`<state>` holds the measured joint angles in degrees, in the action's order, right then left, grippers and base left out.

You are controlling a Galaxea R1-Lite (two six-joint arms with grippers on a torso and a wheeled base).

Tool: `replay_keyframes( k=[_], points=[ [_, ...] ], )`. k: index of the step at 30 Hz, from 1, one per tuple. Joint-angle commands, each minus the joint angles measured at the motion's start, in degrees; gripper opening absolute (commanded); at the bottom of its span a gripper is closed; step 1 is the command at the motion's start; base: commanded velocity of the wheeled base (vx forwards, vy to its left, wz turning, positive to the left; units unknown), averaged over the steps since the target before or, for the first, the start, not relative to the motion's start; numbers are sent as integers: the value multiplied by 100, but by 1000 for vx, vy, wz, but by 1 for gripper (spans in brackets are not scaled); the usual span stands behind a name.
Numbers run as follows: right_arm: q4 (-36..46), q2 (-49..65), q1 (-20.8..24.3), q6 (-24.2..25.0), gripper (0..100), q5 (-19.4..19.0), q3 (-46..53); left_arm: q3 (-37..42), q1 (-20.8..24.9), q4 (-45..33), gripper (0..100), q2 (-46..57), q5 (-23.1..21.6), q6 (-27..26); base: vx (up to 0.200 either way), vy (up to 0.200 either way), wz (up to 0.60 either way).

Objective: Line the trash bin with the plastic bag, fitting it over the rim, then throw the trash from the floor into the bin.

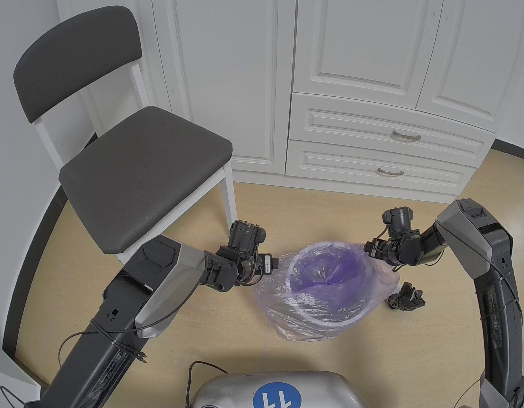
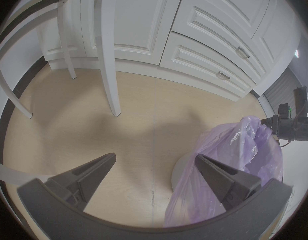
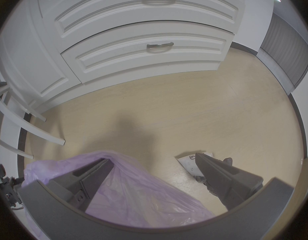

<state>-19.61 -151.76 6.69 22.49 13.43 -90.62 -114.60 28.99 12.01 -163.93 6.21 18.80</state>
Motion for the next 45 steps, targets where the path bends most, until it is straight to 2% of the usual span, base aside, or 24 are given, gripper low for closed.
replay_keyframes(
  k=[1,6,8,15,19,22,23,25,26,27,32,37,45],
  points=[
    [-7,-82,-36,18,100,1,-69,1,-7,3,100,1,4,1,0,0,0],
    [-7,120,-36,71,100,1,-17,1,-7,-14,100,71,12,10,0,0,0],
    [54,657,7,27,100,10,309,1,28,-49,100,291,100,-8,0,0,0],
    [863,1799,210,27,100,19,678,562,160,-5,100,678,188,-140,0,0,0],
    [968,2265,447,1,100,36,1064,870,195,38,100,827,197,-377,0,0,0],
    [968,2414,623,-69,100,107,1311,931,221,38,100,871,197,-394,0,0,0],
    [951,2520,834,-430,100,300,1697,984,239,38,100,906,206,-394,0,0,0],
    [942,2520,904,-588,100,379,1820,993,239,38,100,915,206,-394,0,0,0],
    [907,2441,1001,-878,100,573,2022,1001,239,38,100,933,206,-394,0,0,0],
    [898,2335,1036,-957,100,652,2058,1010,239,47,100,942,250,-403,0,0,0],
    [880,1755,1097,-1019,100,1100,1987,1291,239,372,100,1091,487,-570,0,0,0],
    [880,1474,1097,-1027,100,1118,1899,1555,239,689,100,1152,487,-755,0,0,0],
    [889,1535,886,-1238,100,1205,2014,1564,230,715,100,1144,487,-764,0,0,0]
  ],
)
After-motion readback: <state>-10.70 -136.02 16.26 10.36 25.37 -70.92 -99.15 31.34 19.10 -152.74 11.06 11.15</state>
